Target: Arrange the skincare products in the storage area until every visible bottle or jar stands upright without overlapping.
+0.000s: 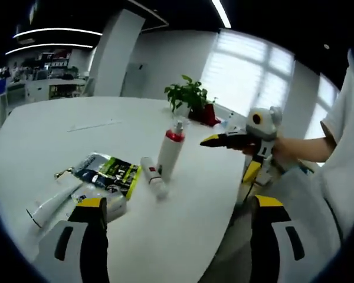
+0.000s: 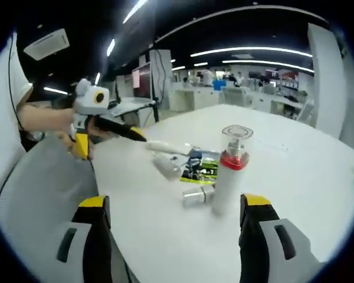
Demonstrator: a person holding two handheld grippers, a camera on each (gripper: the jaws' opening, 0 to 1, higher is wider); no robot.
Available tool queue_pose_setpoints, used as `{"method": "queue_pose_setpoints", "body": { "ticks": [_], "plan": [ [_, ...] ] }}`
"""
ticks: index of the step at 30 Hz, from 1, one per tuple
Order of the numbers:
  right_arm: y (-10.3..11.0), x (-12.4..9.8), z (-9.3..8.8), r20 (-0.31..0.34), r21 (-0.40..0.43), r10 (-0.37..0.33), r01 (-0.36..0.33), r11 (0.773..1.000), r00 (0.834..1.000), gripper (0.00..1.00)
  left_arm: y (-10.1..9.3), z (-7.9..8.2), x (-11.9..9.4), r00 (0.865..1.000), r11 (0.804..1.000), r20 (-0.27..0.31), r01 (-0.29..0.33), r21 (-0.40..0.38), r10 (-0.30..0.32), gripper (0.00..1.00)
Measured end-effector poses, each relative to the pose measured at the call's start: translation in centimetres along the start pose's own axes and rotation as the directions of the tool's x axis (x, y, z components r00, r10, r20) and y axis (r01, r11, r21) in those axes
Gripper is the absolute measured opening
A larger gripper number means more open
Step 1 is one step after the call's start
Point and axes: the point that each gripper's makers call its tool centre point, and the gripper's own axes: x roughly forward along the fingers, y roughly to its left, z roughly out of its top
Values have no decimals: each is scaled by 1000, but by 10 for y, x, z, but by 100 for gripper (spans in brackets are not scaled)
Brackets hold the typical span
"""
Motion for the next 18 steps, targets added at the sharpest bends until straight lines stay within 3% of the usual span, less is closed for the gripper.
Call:
{"method": "queue_pose_setpoints", "body": {
  "ticks": [4, 11, 18],
  "plan": [
    [7, -5, 2, 37, 36, -4, 3, 999, 999, 90, 2, -10, -16, 999, 999, -8, -46, -8, 46, 95],
    [22, -12, 13, 99, 104, -21, 10, 995, 995, 91, 4, -7, -38, 994, 994, 32, -105, -33, 106, 95],
    [39, -18, 13, 111, 114, -28, 15, 993, 993, 90, 2, -14, -56, 988, 988, 35, -150, -27, 151, 95]
  ]
}}
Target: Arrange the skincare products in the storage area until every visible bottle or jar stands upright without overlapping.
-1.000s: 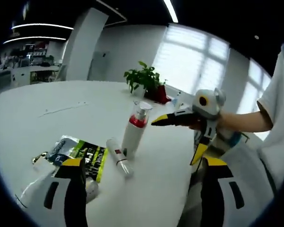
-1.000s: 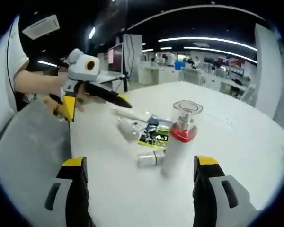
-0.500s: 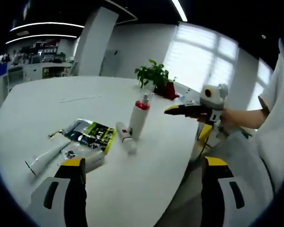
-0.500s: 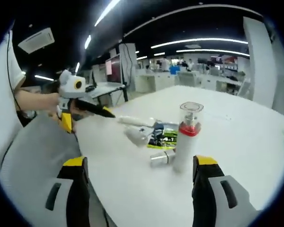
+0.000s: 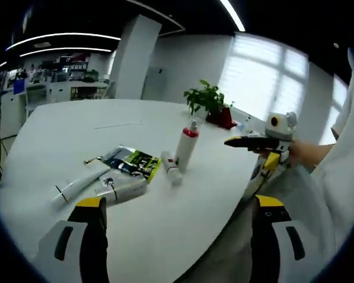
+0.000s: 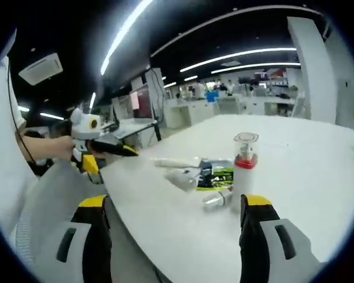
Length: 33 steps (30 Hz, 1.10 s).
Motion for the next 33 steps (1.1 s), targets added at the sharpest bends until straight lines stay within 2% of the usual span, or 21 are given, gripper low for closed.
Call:
{"method": "queue_pose_setpoints", "body": {
  "ticks": [5, 7, 9, 13, 17, 27, 33],
  "plan": [
    [7, -3, 7, 37, 21, -7, 7, 1000, 999, 90, 1, -9, -8, 1000, 1000, -10, -27, 0, 27, 95],
    [8, -2, 6, 27, 14, -3, 3, 1000, 1000, 90, 2, -12, -8, 999, 999, -16, -32, -3, 32, 94],
    [9, -1, 5, 25, 9, -4, 3, 1000, 1000, 89, 3, -14, -6, 998, 999, -39, -37, 39, 39, 94],
    [10, 1, 5, 32, 9, -13, 13, 1000, 999, 89, 0, -18, -2, 998, 999, -54, -27, 33, 29, 94],
    [14, 3, 0, 10, -21, -27, 27, 999, 1000, 89, 0, -18, -3, 998, 999, -58, -29, 38, 31, 94],
    [5, 6, -5, 13, -11, -43, 43, 999, 999, 88, -3, -24, 0, 995, 998, -98, -26, 53, 31, 93],
    [3, 3, -3, 21, 4, -59, 59, 998, 998, 87, -4, -18, 9, 993, 997, -115, -17, 70, 25, 92]
  ]
}}
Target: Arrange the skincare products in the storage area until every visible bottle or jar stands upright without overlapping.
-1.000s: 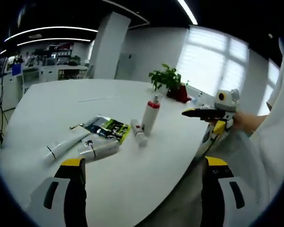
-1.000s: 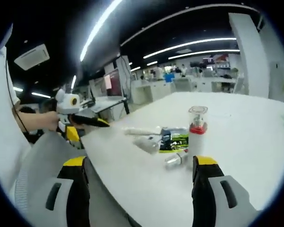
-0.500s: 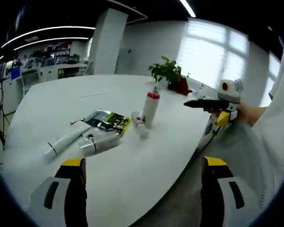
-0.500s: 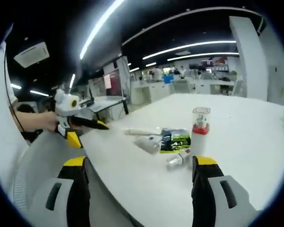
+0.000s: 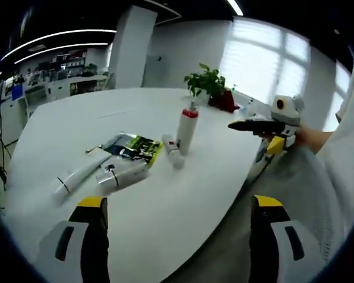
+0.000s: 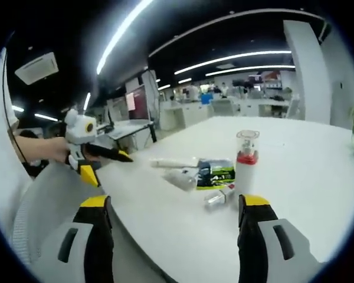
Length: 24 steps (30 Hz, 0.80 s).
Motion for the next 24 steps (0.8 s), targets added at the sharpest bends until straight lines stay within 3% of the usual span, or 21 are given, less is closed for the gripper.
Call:
{"method": "queue_pose_setpoints", "body": {
  "ticks": [10, 24],
  "plan": [
    [1, -1, -1, -14, 3, -14, 14, 1000, 1000, 86, 0, 19, 37, 999, 1000, -21, 25, -7, -25, 86],
    [-4, -1, -7, -39, -6, -33, 32, 999, 999, 84, -12, 23, 100, 997, 999, -76, 33, 37, -30, 71]
  ]
}}
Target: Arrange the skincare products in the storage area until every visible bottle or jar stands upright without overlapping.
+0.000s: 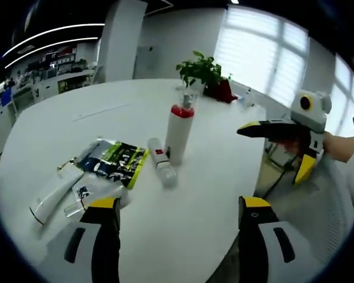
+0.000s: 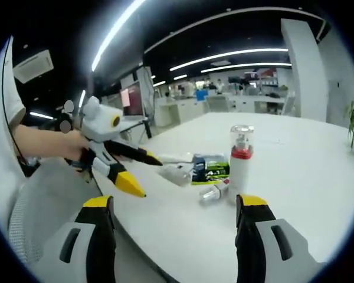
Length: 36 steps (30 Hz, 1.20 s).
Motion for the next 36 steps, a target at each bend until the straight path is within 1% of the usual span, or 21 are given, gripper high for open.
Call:
{"method": "queue_pose_setpoints", "body": {
  "ticks": [2, 4, 5, 8, 10, 12, 17, 18, 20, 23, 26, 28, 30, 32, 34, 36],
  "plan": [
    [-1, 0, 0, -1, 2, -4, 4, 1000, 1000, 83, -3, -1, 9, 1000, 1000, -24, 10, -7, -10, 65],
    [-1, 1, -2, -7, 2, -4, 4, 1000, 1000, 83, -2, -2, 18, 999, 1000, -31, 9, 3, -9, 61],
    [-1, 1, -3, -11, 0, -3, 3, 1000, 1000, 83, -4, 0, 23, 999, 1000, -35, 2, 16, -2, 60],
    [-1, 1, -4, -18, -3, -4, 4, 1000, 1000, 82, -3, -1, 35, 998, 1000, -61, -8, 17, 9, 59],
    [-2, 1, -4, -17, 0, -9, 9, 1000, 1000, 82, 6, 0, 42, 997, 1000, -76, -19, 12, 20, 56],
    [-4, 1, -4, -16, 7, -15, 15, 1000, 1000, 82, 8, 0, 48, 995, 1000, -90, -31, -5, 30, 55],
    [-5, 0, -5, -15, 18, -24, 24, 1000, 1000, 81, 17, -1, 66, 991, 997, -108, -73, 5, 73, 53],
    [-5, 0, -5, -16, 20, -25, 25, 999, 1000, 81, 20, 0, 70, 990, 996, -110, -91, 5, 91, 52],
    [-5, 0, -6, -18, 22, -28, 28, 999, 999, 81, 20, 2, 76, 988, 994, -112, -107, 9, 107, 50],
    [-7, -1, -6, -18, 26, -36, 36, 999, 999, 80, 28, 2, 88, 982, 990, -125, -141, 28, 143, 47],
    [-9, -1, -6, -19, 31, -42, 43, 999, 999, 80, 29, 7, 97, 981, 988, -122, -150, 33, 153, 42],
    [-10, -1, -8, -25, 34, -46, 47, 998, 999, 79, 30, 7, 103, 978, 987, -131, -157, 37, 161, 39],
    [-10, -1, -8, -27, 38, -48, 49, 998, 998, 79, 30, 10, 106, 974, 984, -142, -170, 51, 175, 39],
    [-11, -2, -8, -26, 40, -52, 53, 998, 998, 78, 34, 9, 109, 969, 981, -154, -183, 69, 192, 40],
    [-11, -2, -8, -29, 43, -53, 54, 998, 998, 78, 30, 9, 115, 966, 978, -159, -192, 82, 203, 39],
    [-11, -2, -9, -31, 43, -57, 58, 997, 998, 78, 35, 6, 115, 959, 974, -174, -210, 87, 222, 37]
  ]
}}
